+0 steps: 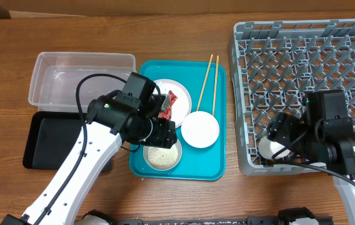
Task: Sort waste into correct bins and load items into the dishwasher
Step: 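Carry the white cup right and set it upside down in the rack, then grasp and lift the grey rice bowl with the left gripper, then tip the grey bowl over the black tray to pour out the rice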
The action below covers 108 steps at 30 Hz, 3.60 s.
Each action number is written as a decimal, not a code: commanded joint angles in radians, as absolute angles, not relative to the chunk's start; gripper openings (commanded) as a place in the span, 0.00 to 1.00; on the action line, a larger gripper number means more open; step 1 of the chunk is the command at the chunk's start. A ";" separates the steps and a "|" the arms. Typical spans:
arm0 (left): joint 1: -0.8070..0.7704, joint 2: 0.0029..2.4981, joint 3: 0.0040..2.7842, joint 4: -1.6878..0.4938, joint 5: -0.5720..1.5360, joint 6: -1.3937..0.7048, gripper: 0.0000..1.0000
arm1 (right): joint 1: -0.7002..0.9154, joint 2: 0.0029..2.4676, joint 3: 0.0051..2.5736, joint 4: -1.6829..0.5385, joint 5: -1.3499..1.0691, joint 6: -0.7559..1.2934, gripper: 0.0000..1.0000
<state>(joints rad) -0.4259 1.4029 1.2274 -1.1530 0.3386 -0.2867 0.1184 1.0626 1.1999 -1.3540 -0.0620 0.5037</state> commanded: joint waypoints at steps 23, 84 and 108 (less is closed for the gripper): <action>-0.774 1.599 0.912 -0.672 -0.063 -0.336 0.34 | 0.162 1.062 1.212 -1.224 -0.275 0.415 0.82; 0.753 1.873 1.045 -1.612 1.453 0.832 0.04 | 0.162 1.062 1.212 -1.225 -0.274 0.414 0.83; 0.628 1.586 1.100 -1.669 1.246 0.861 0.04 | 0.162 1.062 1.212 -1.215 -0.274 0.407 0.83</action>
<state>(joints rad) 0.6765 1.6966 1.0626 -1.6783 1.3212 0.8715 0.1581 1.0653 1.1995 -1.2240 -0.2657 0.4171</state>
